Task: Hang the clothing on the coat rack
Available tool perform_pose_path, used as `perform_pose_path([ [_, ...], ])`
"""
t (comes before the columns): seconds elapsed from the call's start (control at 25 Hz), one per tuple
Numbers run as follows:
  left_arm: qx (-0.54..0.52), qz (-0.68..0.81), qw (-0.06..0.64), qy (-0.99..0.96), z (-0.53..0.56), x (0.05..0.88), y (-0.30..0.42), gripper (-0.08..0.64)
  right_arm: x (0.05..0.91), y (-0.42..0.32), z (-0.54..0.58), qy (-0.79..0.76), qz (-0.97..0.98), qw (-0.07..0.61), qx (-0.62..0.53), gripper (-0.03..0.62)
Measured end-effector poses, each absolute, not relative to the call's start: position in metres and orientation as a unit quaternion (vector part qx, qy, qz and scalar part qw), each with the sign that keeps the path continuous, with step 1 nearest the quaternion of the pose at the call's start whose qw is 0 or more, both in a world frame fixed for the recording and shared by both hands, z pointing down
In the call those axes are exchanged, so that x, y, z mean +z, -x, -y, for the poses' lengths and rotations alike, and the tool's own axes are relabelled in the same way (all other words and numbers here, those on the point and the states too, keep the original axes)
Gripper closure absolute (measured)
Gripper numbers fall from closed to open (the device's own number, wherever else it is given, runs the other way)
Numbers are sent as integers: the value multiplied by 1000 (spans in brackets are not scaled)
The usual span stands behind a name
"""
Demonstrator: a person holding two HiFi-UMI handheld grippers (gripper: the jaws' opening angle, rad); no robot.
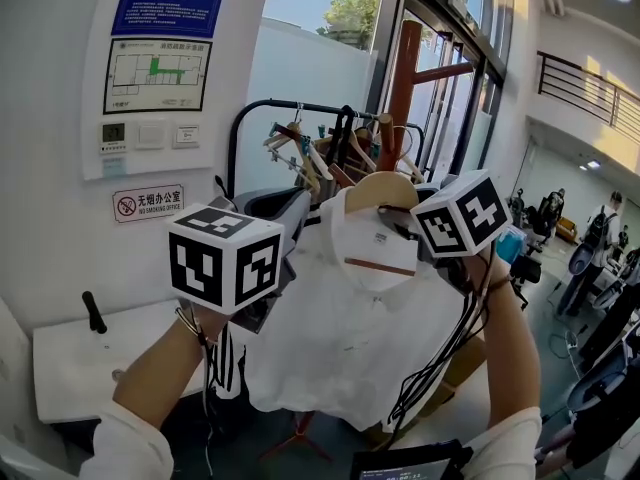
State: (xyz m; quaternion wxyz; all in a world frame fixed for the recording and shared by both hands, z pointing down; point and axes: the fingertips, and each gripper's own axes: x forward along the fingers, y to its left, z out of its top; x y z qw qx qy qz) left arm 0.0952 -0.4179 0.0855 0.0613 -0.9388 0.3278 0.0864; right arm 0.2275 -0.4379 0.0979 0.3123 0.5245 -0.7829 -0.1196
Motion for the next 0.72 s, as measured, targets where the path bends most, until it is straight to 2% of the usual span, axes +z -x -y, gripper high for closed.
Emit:
perform_pose_path([
  [0.72,84,-321,69,941,424,104,-107,551,116,-227,451,-524,776,328,-121,423],
])
